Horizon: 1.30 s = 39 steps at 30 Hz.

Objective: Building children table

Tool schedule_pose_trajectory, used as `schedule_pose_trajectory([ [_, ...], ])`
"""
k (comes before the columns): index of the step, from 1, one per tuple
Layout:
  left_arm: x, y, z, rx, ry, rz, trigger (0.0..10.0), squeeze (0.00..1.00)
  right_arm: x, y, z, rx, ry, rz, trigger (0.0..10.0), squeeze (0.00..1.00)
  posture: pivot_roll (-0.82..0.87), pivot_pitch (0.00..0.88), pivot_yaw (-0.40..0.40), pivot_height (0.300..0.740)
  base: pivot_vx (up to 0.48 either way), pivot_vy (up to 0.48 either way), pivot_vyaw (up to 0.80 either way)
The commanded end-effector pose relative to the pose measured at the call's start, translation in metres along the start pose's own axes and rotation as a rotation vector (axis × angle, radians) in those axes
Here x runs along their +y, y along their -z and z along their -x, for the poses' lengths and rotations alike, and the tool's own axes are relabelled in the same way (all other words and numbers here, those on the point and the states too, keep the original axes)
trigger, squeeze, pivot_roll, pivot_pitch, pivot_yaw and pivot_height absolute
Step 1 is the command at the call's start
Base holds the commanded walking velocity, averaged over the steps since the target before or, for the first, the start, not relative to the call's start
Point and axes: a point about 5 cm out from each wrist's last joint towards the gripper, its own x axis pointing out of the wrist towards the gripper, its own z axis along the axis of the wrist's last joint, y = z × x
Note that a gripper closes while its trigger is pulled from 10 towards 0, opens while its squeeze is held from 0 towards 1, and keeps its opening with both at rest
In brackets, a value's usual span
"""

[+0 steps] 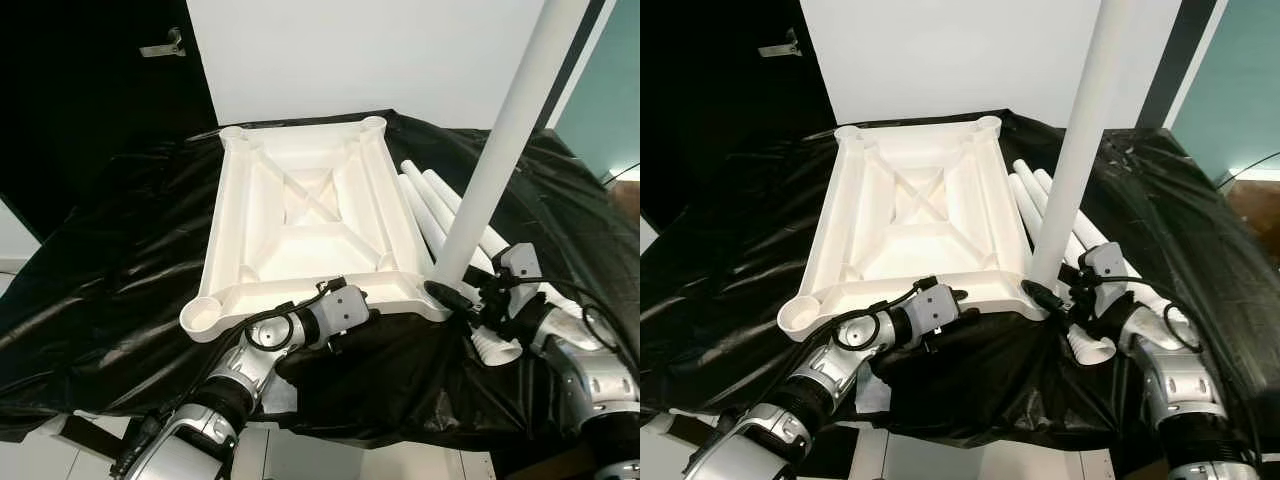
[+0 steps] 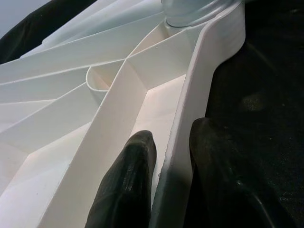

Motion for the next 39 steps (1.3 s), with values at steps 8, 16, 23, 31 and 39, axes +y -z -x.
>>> schedule_pose_trajectory([
  [8,-0.03,0.031,0.004,0.145,0.065,0.072,10.0,0.0,0.063,0.029,-0.012,-0.117,0.461,-0.157,0.0,0.0,-0.05,0.018,-0.004,0.74,0.0,0.0,0.0],
  [16,-0.025,0.029,0.003,0.144,0.072,0.054,10.0,0.0,0.059,0.026,-0.019,-0.106,0.539,-0.132,10.0,0.0,-0.06,0.012,0.003,0.74,0.0,0.0,0.0],
  [23,-0.027,0.029,0.001,0.141,0.067,0.059,10.0,0.0,0.055,0.012,-0.02,-0.124,0.432,-0.041,10.0,1.0,-0.07,0.013,-0.005,0.74,0.0,0.0,0.0],
  [31,-0.028,0.029,0.0,0.142,0.067,0.067,10.0,0.0,0.026,-0.002,-0.011,-0.099,0.259,0.061,10.0,0.0,-0.07,0.017,-0.011,0.74,0.0,0.0,0.0],
  [39,-0.029,0.029,0.0,0.137,0.064,0.07,10.0,0.0,0.021,-0.004,-0.005,0.028,-0.095,0.129,6.0,0.0,-0.06,0.022,-0.017,0.74,0.0,0.0,0.0],
])
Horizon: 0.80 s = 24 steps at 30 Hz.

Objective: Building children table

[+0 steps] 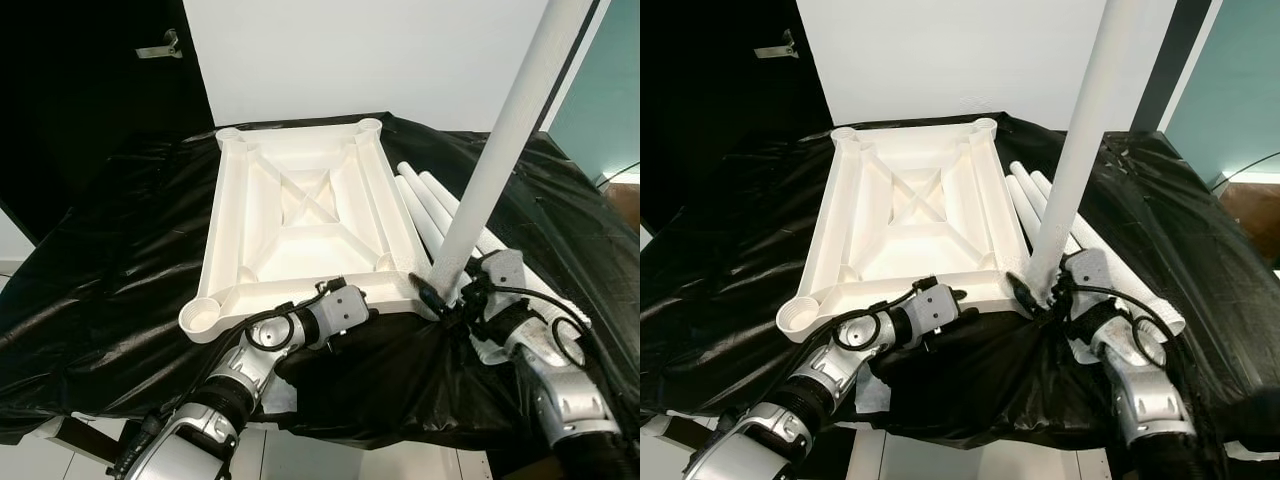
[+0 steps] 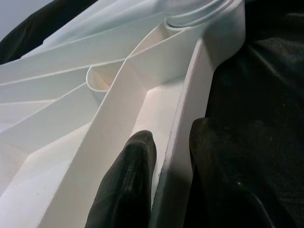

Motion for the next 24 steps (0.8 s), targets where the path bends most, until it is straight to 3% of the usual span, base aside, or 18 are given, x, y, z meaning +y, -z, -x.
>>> schedule_pose_trajectory([
  [1,-0.027,0.031,0.004,0.143,0.057,0.07,10.0,0.0,0.014,0.008,-0.002,0.052,-0.156,-0.023,0.9,0.0,-0.06,0.023,-0.019,0.74,0.0,0.0,0.0],
  [2,-0.027,0.031,0.004,0.143,0.057,0.07,10.0,0.0,0.014,0.008,-0.002,0.052,-0.156,-0.023,0.9,0.0,-0.06,0.023,-0.019,0.74,0.0,0.0,0.0],
  [3,-0.028,0.032,0.005,0.144,0.056,0.073,10.0,0.0,0.012,0.01,-0.001,0.085,-0.191,-0.023,0.0,0.0,-0.06,0.024,-0.018,0.74,0.0,0.0,0.0],
  [10,-0.03,0.033,0.006,0.148,0.055,0.077,10.0,0.0,0.011,0.015,0.002,0.148,-0.258,-0.03,0.0,0.0,-0.06,0.028,-0.023,0.74,0.0,0.0,0.0],
  [12,-0.031,0.033,0.006,0.148,0.056,0.079,10.0,0.0,0.011,0.018,0.002,0.152,-0.23,-0.075,0.0,0.0,-0.06,0.027,-0.027,0.74,0.0,0.0,0.0],
  [14,-0.033,0.033,0.005,0.147,0.063,0.079,10.0,0.0,0.016,0.025,-0.001,0.121,-0.07,-0.182,0.0,0.0,-0.06,0.026,-0.03,0.74,0.0,0.0,0.0],
  [16,-0.033,0.033,0.005,0.147,0.064,0.078,10.0,0.0,0.017,0.026,-0.003,0.109,-0.015,-0.193,0.0,0.0,-0.06,0.026,-0.03,0.74,0.0,0.0,0.0],
  [18,-0.033,0.033,0.005,0.146,0.065,0.078,10.0,0.0,0.021,0.028,-0.006,0.059,0.2,-0.171,0.0,0.0,-0.05,0.026,-0.037,0.74,0.0,0.0,0.0],
  [19,-0.033,0.033,0.005,0.146,0.065,0.078,10.0,0.0,0.021,0.028,-0.006,0.059,0.2,-0.171,0.0,0.0,-0.05,0.026,-0.037,0.74,0.0,0.0,0.0],
  [20,-0.033,0.033,0.005,0.146,0.065,0.076,10.0,0.0,0.022,0.028,-0.005,0.029,0.329,-0.165,0.0,0.0,-0.05,0.026,-0.038,0.74,0.0,0.0,0.0],
  [23,-0.033,0.033,0.005,0.146,0.065,0.076,10.0,0.0,0.022,0.027,-0.004,0.01,0.414,-0.165,0.0,0.0,-0.05,0.026,-0.038,0.74,0.0,0.0,0.0],
  [24,-0.033,0.032,0.005,0.145,0.064,0.076,10.0,0.0,0.031,0.029,-0.003,-0.002,0.491,-0.186,0.0,0.0,-0.05,0.027,-0.036,0.74,0.0,0.0,0.0],
])
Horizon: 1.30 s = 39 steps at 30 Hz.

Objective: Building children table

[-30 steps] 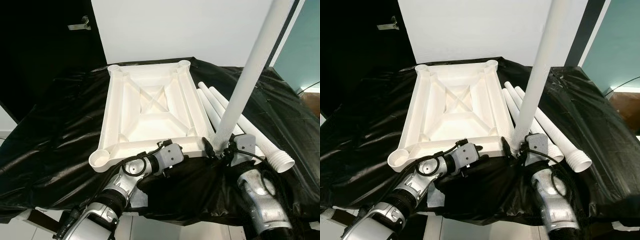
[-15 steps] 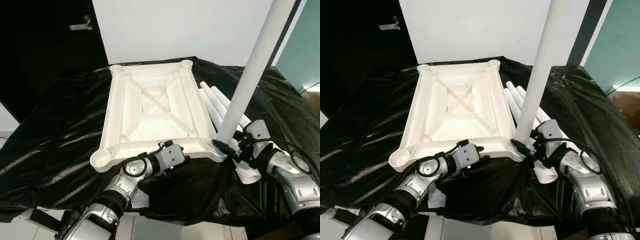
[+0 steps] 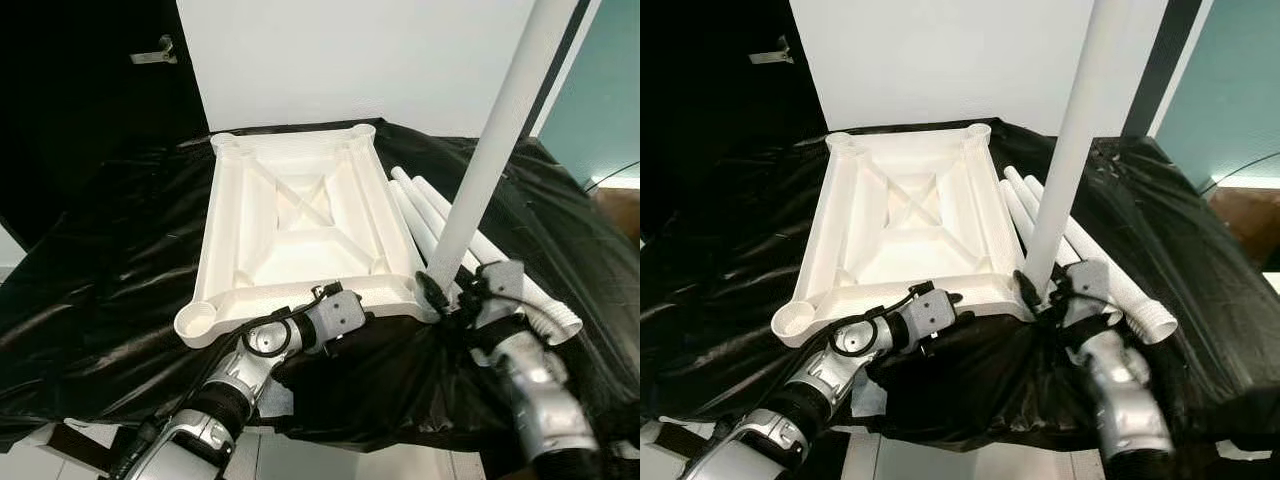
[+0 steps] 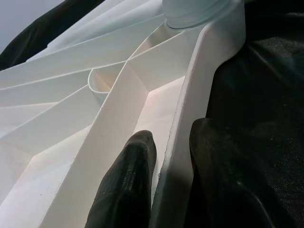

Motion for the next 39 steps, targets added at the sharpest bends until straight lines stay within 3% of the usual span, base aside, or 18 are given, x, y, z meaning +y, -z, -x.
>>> schedule_pose_trajectory([
  [1,-0.031,0.028,0.002,0.13,0.078,0.084,10.0,0.0,0.001,0.015,0.007,0.069,0.074,-0.003,0.0,0.0,-0.05,0.027,-0.036,0.74,0.0,0.0,0.0],
  [4,-0.032,0.029,0.003,0.133,0.087,0.081,10.0,0.0,0.012,0.018,0.014,0.056,0.214,-0.025,0.0,0.0,-0.06,0.027,-0.022,0.74,0.0,0.0,0.0],
  [8,-0.031,0.028,0.002,0.13,0.097,0.072,10.0,0.0,0.0,0.007,0.01,-0.028,0.377,-0.015,0.0,0.0,-0.05,0.024,-0.018,0.74,0.0,0.0,0.0],
  [12,-0.029,0.024,0.0,0.118,0.089,0.074,10.0,0.0,0.002,-0.011,0.0,-0.12,0.401,0.013,0.0,0.0,-0.05,0.026,-0.019,0.74,0.0,0.0,0.0],
  [15,-0.03,0.025,0.0,0.119,0.09,0.075,10.0,0.0,0.009,-0.008,-0.003,-0.107,0.379,0.0,0.0,0.0,-0.05,0.03,-0.019,0.74,0.0,0.0,0.0],
  [16,-0.032,0.026,0.001,0.121,0.092,0.076,10.0,0.0,0.017,-0.005,-0.006,-0.087,0.335,0.002,1.4,0.0,-0.05,0.03,-0.021,0.74,0.0,0.0,0.0],
  [17,-0.033,0.027,0.002,0.126,0.09,0.079,10.0,0.0,0.024,-0.002,-0.01,-0.066,0.276,0.017,10.0,0.0,-0.04,0.03,-0.024,0.74,0.0,0.0,0.0],
  [21,-0.033,0.029,0.004,0.133,0.083,0.082,10.0,0.0,0.033,0.0,-0.013,-0.049,0.204,0.034,10.0,0.0,-0.04,0.033,-0.024,0.74,0.0,0.0,0.0],
  [22,-0.032,0.03,0.005,0.135,0.079,0.084,10.0,0.0,0.035,-0.001,-0.015,-0.051,0.163,0.015,10.0,1.0,-0.04,0.035,-0.021,0.74,0.0,0.0,0.0],
  [25,-0.03,0.03,0.005,0.136,0.076,0.085,10.0,0.0,0.029,-0.003,-0.016,-0.036,0.027,-0.022,10.0,1.0,-0.05,0.032,-0.017,0.74,0.0,0.0,0.0],
  [26,-0.03,0.029,0.004,0.136,0.077,0.084,10.0,0.0,0.026,-0.002,-0.016,-0.024,-0.002,-0.02,10.0,0.19,-0.05,0.032,-0.017,0.74,0.0,0.0,0.0],
  [28,-0.03,0.029,0.004,0.136,0.077,0.084,10.0,0.0,0.024,-0.002,-0.017,-0.016,-0.015,-0.018,10.0,0.19,-0.06,0.03,-0.017,0.74,0.0,0.0,0.0],
  [29,-0.03,0.028,0.003,0.133,0.078,0.082,10.0,0.0,0.018,-0.003,-0.016,-0.01,-0.045,-0.017,10.0,0.0,-0.06,0.029,-0.017,0.74,0.0,0.0,0.0],
  [34,-0.028,0.025,-0.002,0.128,0.078,0.077,10.0,0.0,0.005,-0.003,-0.013,0.038,-0.207,-0.007,10.0,0.0,-0.08,0.022,-0.016,0.74,0.0,0.0,0.0],
  [39,-0.027,0.024,-0.002,0.128,0.081,0.072,10.0,0.0,-0.003,0.0,-0.007,0.123,-0.462,0.029,10.0,0.0,-0.08,0.017,-0.022,0.74,0.0,0.0,0.0],
])
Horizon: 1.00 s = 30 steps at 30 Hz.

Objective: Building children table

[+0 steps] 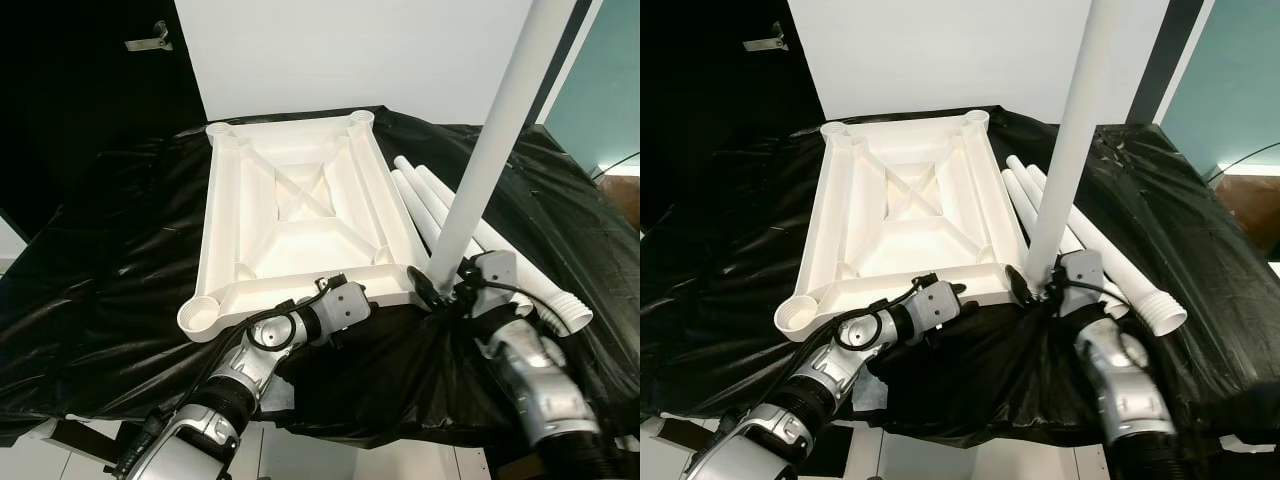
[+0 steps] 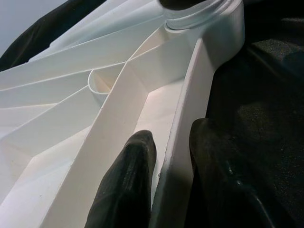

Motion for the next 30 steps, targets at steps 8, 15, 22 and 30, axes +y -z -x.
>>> schedule_pose_trajectory([
  [8,-0.03,0.032,0.004,0.15,0.095,0.078,10.0,0.0,0.003,0.009,-0.006,0.098,-0.257,0.063,10.0,0.0,-0.06,0.018,-0.024,0.74,0.0,0.0,0.0],
  [15,-0.029,0.035,0.007,0.154,0.08,0.086,10.0,0.0,-0.007,0.005,-0.01,0.153,-0.39,0.145,0.0,0.0,-0.04,0.016,-0.025,0.74,0.0,0.0,0.0],
  [22,-0.029,0.035,0.008,0.155,0.076,0.087,10.0,0.0,-0.007,0.007,-0.01,0.146,-0.387,0.109,0.0,0.0,-0.04,0.016,-0.026,0.74,0.0,0.0,0.0],
  [30,-0.029,0.036,0.01,0.156,0.075,0.088,10.0,0.0,0.018,0.023,-0.001,-0.063,0.385,-0.107,0.0,0.0,-0.04,0.024,-0.024,0.74,0.0,0.0,0.0],
])
